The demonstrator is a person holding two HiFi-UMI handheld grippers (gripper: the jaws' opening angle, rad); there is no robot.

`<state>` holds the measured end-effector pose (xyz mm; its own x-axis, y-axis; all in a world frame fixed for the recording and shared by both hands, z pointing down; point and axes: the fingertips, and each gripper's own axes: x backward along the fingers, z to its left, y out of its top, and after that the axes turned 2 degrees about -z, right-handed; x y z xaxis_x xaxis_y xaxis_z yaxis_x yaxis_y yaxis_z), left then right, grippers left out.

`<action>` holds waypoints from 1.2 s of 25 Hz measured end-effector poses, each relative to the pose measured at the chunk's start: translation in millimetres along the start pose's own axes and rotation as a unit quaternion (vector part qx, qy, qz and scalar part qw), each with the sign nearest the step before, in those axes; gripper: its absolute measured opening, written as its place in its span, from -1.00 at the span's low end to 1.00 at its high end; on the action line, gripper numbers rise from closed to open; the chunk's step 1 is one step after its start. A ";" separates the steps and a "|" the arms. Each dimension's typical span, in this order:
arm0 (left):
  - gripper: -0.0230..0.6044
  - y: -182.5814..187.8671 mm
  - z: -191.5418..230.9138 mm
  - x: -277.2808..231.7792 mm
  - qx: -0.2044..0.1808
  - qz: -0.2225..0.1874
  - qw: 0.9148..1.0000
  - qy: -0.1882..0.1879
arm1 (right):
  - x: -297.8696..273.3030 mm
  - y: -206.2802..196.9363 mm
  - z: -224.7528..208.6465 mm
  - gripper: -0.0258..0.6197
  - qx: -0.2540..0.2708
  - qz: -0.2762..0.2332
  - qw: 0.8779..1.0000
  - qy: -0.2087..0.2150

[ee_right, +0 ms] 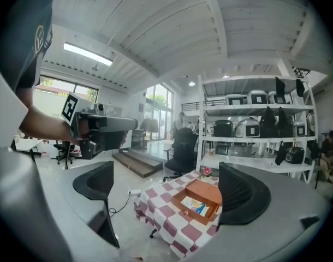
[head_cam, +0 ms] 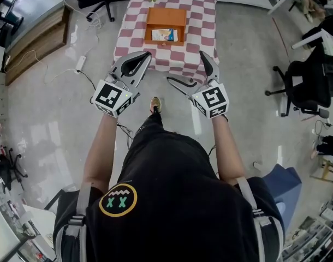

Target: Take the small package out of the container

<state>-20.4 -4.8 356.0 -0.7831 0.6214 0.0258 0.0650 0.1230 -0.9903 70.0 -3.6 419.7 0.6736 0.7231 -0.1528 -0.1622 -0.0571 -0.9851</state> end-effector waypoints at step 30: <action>-0.87 -69.6 205.7 -88.9 0.073 0.000 0.997 -0.029 | -190.6 -13.6 -111.2 0.92 -0.022 0.069 0.996 -0.045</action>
<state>-82.5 -227.8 394.6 -0.8174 0.5756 0.0229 -0.0233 0.0066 -0.9997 24.0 -217.2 453.5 0.5802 0.7646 -0.2805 -0.2151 -0.1883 -0.9583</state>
